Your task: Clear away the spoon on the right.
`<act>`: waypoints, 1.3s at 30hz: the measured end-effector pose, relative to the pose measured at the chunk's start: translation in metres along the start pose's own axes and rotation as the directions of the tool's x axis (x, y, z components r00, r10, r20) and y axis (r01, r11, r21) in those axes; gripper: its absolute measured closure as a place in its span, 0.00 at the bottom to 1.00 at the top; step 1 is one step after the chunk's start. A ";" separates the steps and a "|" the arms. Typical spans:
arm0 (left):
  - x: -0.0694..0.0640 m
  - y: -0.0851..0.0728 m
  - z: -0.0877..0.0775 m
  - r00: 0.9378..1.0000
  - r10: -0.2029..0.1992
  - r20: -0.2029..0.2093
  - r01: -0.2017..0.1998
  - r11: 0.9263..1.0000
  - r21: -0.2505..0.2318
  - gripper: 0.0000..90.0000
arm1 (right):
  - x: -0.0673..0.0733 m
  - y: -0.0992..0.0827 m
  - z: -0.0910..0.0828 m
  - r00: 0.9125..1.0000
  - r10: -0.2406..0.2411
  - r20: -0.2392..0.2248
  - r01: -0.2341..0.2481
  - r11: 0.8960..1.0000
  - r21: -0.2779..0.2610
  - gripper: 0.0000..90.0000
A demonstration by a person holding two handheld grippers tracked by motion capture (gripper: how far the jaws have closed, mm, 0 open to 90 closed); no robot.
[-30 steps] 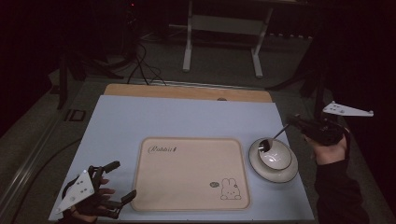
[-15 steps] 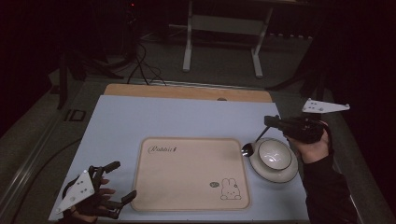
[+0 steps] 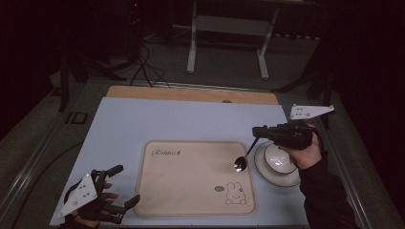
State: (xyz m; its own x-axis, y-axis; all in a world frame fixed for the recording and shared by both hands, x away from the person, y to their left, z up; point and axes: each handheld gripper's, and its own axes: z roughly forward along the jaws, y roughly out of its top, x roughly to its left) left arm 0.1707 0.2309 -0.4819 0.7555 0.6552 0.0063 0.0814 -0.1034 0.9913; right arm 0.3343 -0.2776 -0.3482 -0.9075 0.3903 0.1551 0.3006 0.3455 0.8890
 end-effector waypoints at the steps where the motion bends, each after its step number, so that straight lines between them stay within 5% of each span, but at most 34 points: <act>1: 0.000 0.000 0.000 1.000 -0.001 -0.001 0.001 1.000 -0.001 0.00 | 0.001 -0.001 0.003 1.000 -0.007 -0.011 0.007 1.000 0.014 0.99; 12: 0.000 0.000 0.000 1.000 0.001 0.004 -0.001 1.000 -0.003 0.00 | 0.004 -0.013 0.037 0.992 -0.018 -0.129 0.028 0.996 0.080 0.99; 22: 0.000 0.000 0.000 1.000 0.003 0.004 -0.003 1.000 0.000 0.00 | 0.008 -0.036 0.070 0.962 0.006 -0.272 0.038 0.987 0.158 0.99; 30: 0.000 0.000 0.001 1.000 0.002 0.009 -0.002 1.000 0.002 0.00 | 0.010 -0.051 0.089 0.948 0.022 -0.318 0.042 0.980 0.194 0.99; 39: -0.001 0.000 0.001 1.000 0.004 0.011 -0.004 1.000 0.003 0.00 | 0.007 -0.058 0.102 0.946 0.022 -0.323 0.049 0.976 0.210 0.99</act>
State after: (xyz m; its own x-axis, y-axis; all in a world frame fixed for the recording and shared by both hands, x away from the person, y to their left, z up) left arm 0.1707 0.2302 -0.4822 0.7626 0.6468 0.0085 0.0807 -0.1083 0.9908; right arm 0.3404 -0.2078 -0.4421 -0.9468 0.1011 0.3056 0.3107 0.5358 0.7851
